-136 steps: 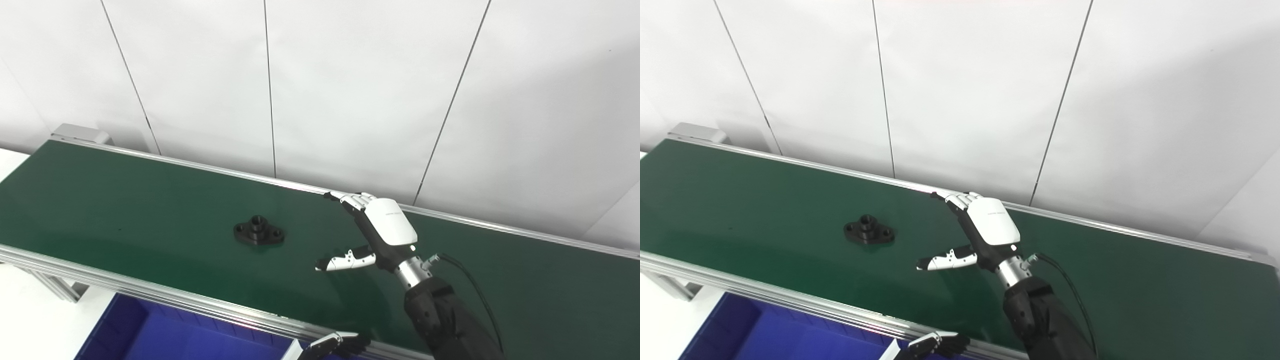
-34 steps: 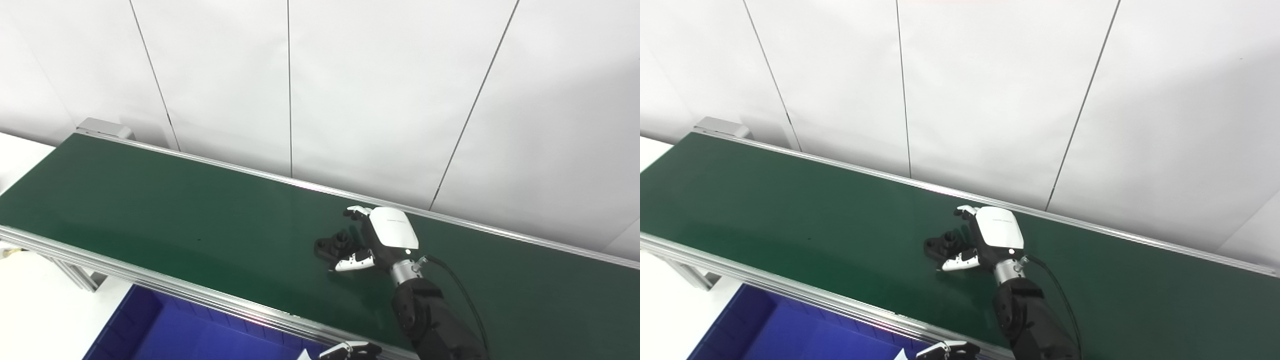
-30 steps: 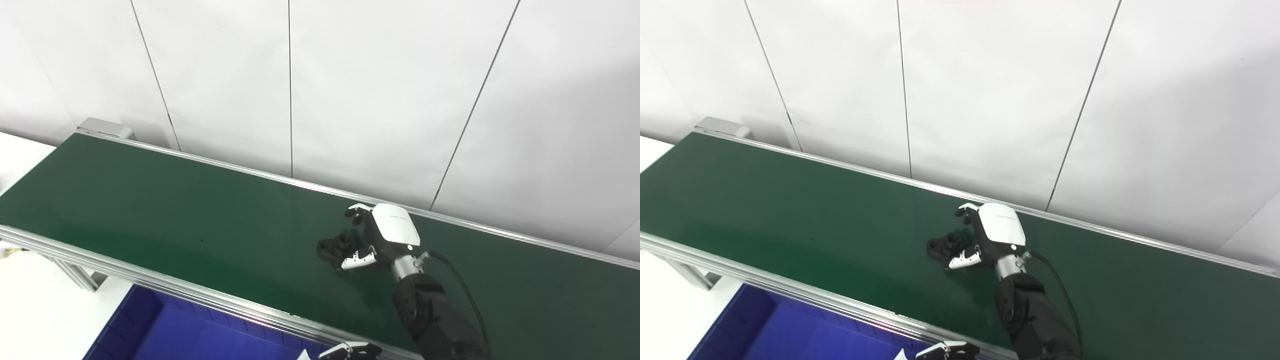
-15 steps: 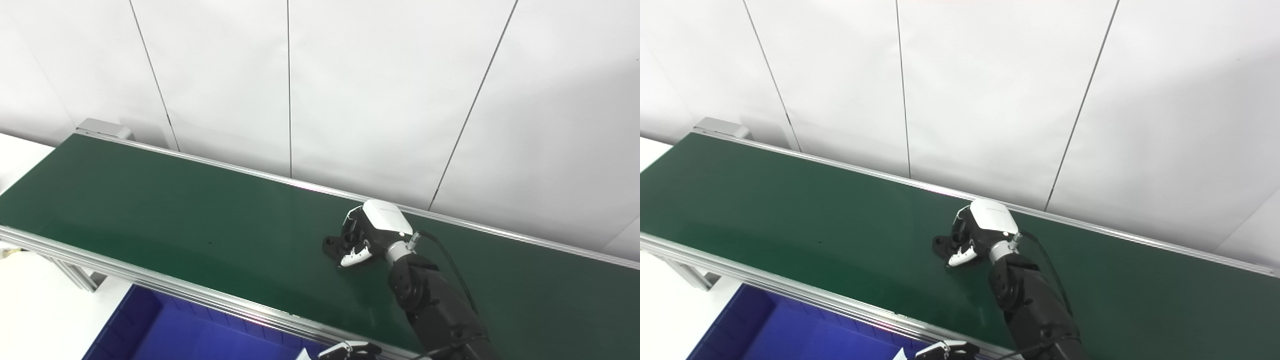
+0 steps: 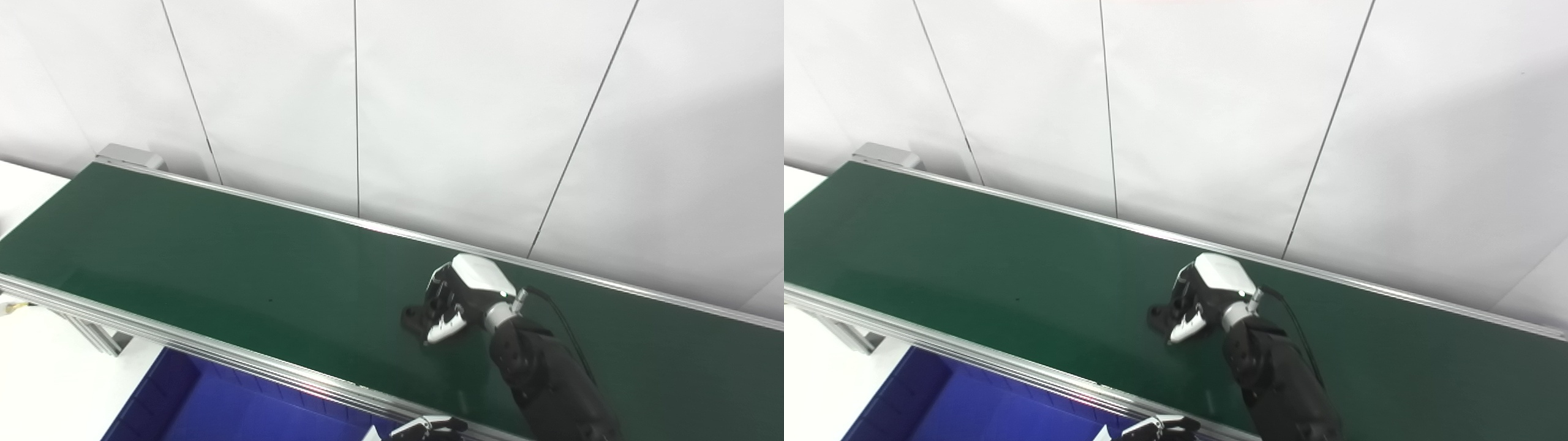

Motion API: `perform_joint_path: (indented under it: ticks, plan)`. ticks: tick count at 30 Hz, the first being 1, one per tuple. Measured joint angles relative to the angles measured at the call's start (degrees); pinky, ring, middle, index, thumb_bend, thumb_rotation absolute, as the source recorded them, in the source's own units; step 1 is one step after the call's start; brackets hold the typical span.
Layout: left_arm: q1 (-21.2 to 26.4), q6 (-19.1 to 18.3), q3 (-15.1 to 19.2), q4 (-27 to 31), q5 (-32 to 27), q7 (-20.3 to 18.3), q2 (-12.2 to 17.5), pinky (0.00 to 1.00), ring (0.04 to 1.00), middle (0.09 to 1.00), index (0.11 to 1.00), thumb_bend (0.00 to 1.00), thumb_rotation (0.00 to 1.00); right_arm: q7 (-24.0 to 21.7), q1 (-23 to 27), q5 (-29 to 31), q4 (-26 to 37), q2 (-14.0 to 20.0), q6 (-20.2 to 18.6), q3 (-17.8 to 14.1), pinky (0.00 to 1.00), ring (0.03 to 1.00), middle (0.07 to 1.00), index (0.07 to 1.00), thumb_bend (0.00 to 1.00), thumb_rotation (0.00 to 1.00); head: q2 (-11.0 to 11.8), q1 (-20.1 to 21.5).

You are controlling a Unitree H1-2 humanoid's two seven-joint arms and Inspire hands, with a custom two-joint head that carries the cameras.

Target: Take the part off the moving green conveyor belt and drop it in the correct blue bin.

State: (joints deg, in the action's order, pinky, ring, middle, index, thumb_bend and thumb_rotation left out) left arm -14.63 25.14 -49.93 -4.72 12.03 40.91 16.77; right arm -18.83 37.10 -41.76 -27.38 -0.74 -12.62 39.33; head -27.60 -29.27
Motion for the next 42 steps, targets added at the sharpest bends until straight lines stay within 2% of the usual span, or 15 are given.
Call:
perform_joint_path:
  ticks: [4,9,12,17,18,19,21,23,30,33,35,38,39,41,42]
  plan:
    - [0.0,0.0,0.0,0.0,0.0,0.1,0.3,0.71,0.725,0.734,0.778,0.9,0.71,-4.8,-3.9,1.2,10.5,2.0,-1.2,-0.6,0.28,0.38,0.47,0.524,0.52,0.0,-0.3,0.5]
    - [0.1,0.0,-0.2,0.5,0.0,0.4,0.8,0.72,0.733,0.743,0.782,0.89,0.72,-7.9,-4.2,1.5,23.2,3.5,-3.9,-3.3,0.23,0.357,0.449,0.533,0.51,0.0,-0.7,1.4]
    - [0.1,0.0,-0.1,1.4,0.0,0.4,1.4,0.71,0.731,0.743,0.78,0.88,0.73,-9.7,-4.6,1.4,31.4,4.1,-4.7,-4.2,0.18,0.403,0.496,0.488,0.52,0.0,-1.7,3.2]
    - [0.7,0.0,-0.7,1.6,0.1,1.2,2.7,0.7,0.733,0.744,0.786,0.88,0.74,-12.3,-6.1,1.3,38.2,4.3,-7.4,-5.4,0.16,0.41,0.498,0.486,0.52,0.0,-2.6,5.0]
    - [0.8,0.0,-0.9,1.6,0.1,1.3,3.0,0.71,0.735,0.745,0.786,0.88,0.74,-12.5,-6.8,1.5,39.8,4.4,-8.0,-5.8,0.15,0.291,0.481,0.486,0.53,0.0,-2.6,5.0]
    - [0.8,0.0,-1.0,1.8,0.2,1.6,3.3,0.71,0.737,0.746,0.786,0.88,0.74,-12.9,-7.6,1.9,41.3,4.4,-8.3,-6.4,0.15,0.245,0.475,0.486,0.53,0.0,-3.2,6.5]
    - [0.8,0.0,-1.5,2.1,0.1,2.0,3.8,0.7,0.74,0.749,0.786,0.88,0.74,-13.3,-8.9,3.2,44.8,4.6,-9.0,-8.0,0.15,0.23,0.472,0.486,0.53,0.0,-3.7,7.7]
    - [0.8,0.0,-2.1,2.8,0.1,2.4,4.4,0.7,0.743,0.755,0.79,0.87,0.74,-13.4,-9.9,6.0,46.3,4.7,-9.1,-10.5,0.2,0.283,0.427,0.513,0.52,0.0,-4.2,9.0]
    - [0.6,0.0,-2.8,4.1,-1.4,3.9,5.2,0.71,0.757,0.768,0.801,0.88,0.68,-12.0,-16.2,23.4,47.4,3.2,-9.4,-21.3,0.28,0.37,0.464,0.506,0.53,0.0,-6.5,14.9]
    - [0.1,0.0,-2.5,5.2,-2.8,3.5,5.7,0.74,0.772,0.776,0.817,0.9,0.67,-10.9,-18.9,27.4,47.5,3.2,-9.4,-23.2,0.29,0.371,0.454,0.511,0.52,0.0,-7.3,16.4]
    - [-0.5,0.0,-1.9,6.3,-3.9,2.4,6.2,0.78,0.784,0.782,0.828,0.9,0.66,-9.7,-20.9,28.3,48.2,3.3,-9.4,-23.7,0.29,0.371,0.451,0.512,0.52,0.0,-8.8,19.8]
    - [-1.8,0.0,-0.2,7.0,-5.2,0.7,6.4,0.76,0.774,0.777,0.829,0.9,0.68,-8.5,-24.0,29.9,51.6,4.0,-9.4,-24.3,0.28,0.367,0.449,0.512,0.52,0.0,-9.6,21.6]
    - [-2.3,0.0,0.3,7.1,-5.2,0.7,6.5,0.78,0.781,0.78,0.833,0.91,0.68,-8.2,-24.8,30.5,52.5,4.3,-9.4,-24.6,0.29,0.369,0.447,0.513,0.52,0.0,-10.7,23.7]
    - [-3.3,0.0,1.7,7.7,-5.4,-0.1,6.6,0.8,0.789,0.782,0.838,0.91,0.69,-8.0,-26.2,32.0,54.2,5.0,-9.5,-25.2,0.29,0.368,0.443,0.516,0.52,0.0,-10.7,23.7]
    - [-3.8,0.0,2.5,8.1,-5.6,-0.8,6.6,0.8,0.794,0.785,0.845,0.9,0.69,-7.9,-26.8,32.5,54.9,5.4,-9.7,-25.4,0.3,0.37,0.443,0.517,0.52,0.0,-11.7,25.5]
